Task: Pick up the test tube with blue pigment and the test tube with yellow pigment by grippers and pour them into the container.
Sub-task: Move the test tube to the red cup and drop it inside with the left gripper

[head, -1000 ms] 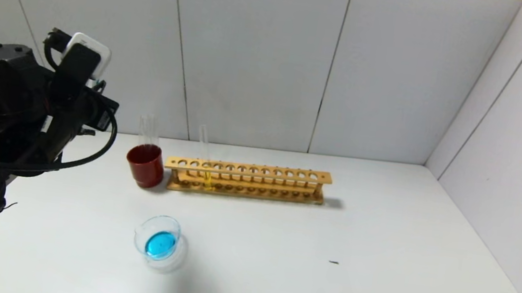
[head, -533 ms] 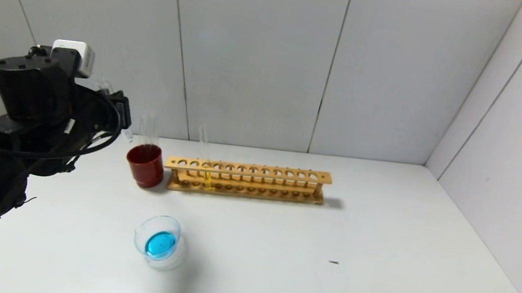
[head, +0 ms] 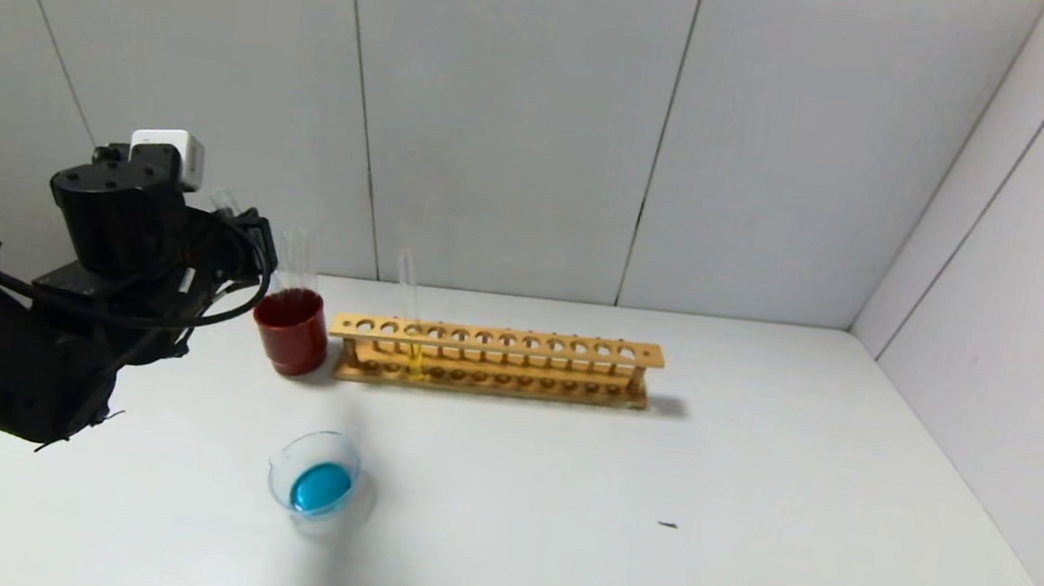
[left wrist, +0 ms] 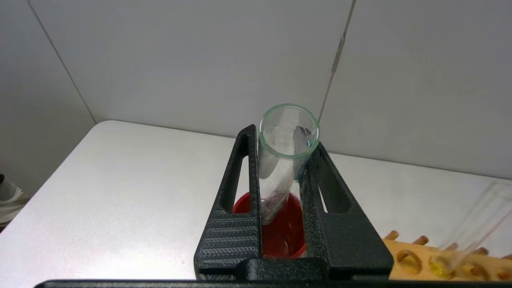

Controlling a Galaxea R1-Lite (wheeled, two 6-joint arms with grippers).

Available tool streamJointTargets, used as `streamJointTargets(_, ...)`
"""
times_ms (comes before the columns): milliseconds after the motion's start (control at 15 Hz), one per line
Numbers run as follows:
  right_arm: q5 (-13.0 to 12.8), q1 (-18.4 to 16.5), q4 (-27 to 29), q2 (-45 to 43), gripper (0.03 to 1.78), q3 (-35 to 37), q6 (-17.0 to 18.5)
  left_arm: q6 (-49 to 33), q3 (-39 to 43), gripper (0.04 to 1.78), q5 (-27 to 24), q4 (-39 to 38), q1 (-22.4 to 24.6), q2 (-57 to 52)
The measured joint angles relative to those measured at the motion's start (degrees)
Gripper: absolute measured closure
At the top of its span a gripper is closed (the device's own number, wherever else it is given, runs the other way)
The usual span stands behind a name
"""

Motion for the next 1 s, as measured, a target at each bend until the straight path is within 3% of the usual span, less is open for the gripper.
streamJointTargets(1000, 0.0, 0.0, 0.0, 0.0, 0.06, 0.0, 0.0, -1.0, -1.2, 1.49, -4.1, -0.7, 1.0, 7.8)
